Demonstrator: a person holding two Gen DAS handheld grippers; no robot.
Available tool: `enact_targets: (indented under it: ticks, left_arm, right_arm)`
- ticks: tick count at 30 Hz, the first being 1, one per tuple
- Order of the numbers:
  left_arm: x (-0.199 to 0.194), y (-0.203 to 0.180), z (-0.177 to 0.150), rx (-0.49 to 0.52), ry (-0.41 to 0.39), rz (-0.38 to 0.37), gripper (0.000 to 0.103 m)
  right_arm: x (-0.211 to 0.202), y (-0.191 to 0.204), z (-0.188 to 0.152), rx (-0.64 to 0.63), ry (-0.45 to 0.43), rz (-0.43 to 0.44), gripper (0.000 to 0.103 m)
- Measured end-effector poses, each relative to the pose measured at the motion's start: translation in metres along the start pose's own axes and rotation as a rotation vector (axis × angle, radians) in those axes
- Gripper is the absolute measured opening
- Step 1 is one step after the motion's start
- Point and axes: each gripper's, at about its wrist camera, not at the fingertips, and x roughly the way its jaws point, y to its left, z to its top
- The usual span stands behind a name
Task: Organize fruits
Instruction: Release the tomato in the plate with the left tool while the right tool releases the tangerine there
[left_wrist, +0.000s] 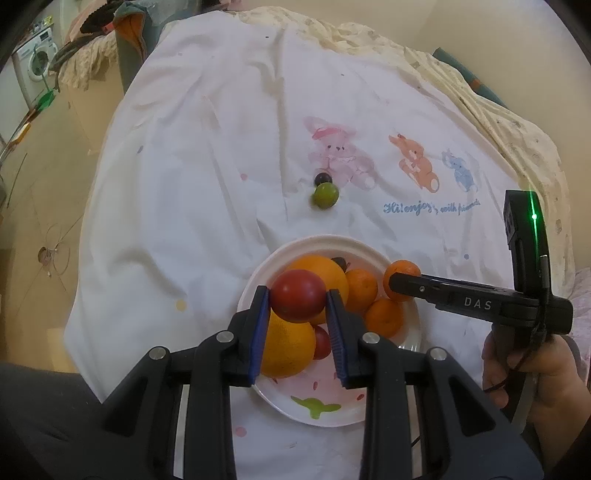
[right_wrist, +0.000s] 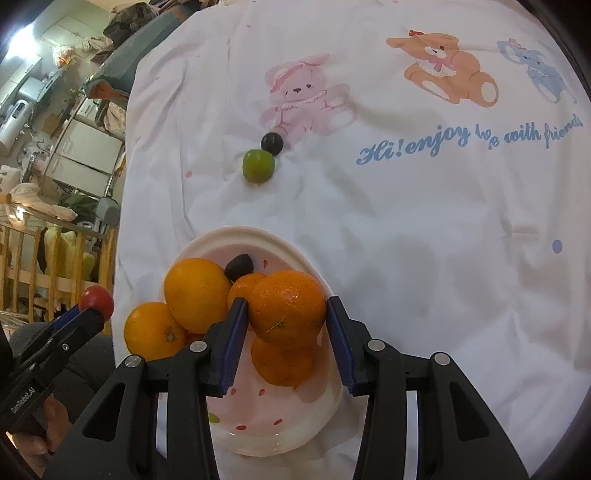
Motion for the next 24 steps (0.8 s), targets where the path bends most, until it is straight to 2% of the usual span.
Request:
enact_targets:
  ticks: [7,9,10,15,20,24]
  left_arm:
    - [0.003,-0.002,0.001,0.011,-0.002,0.013,0.027]
    - [0.004,-0.006,-0.002,0.038,-0.003,0.024,0.026]
    - [0.004,-0.009,-0.003,0.050,0.001,0.026,0.027]
    - [0.002,-0.019,-0.008,0.059,0.032,0.011,0.026]
    - [0.017,-0.049,-0.025,0.068,0.105,-0.021,0.027]
    - [0.038,-0.077,-0.040,0.140,0.111,0.024,0.027]
  right_arm:
    - [-0.009,0.004,-0.002,-0.028,-0.011,0.019,0.048]
    - [-0.019,-0.001,-0.003,0.000,-0.039,0.040,0.060]
    - [-0.026,-0.002,-0.004,0.011,-0.057,0.046,0.063]
    - [-0.071,-0.005,-0.013,0.015,-0.143,0.046,0.067]
    - [-0.095,-0.031,-0.030,0.101,-0.191,0.082,0.072]
    - [-0.097,-0.048,-0.036,0.167,-0.203,0.078,0.072]
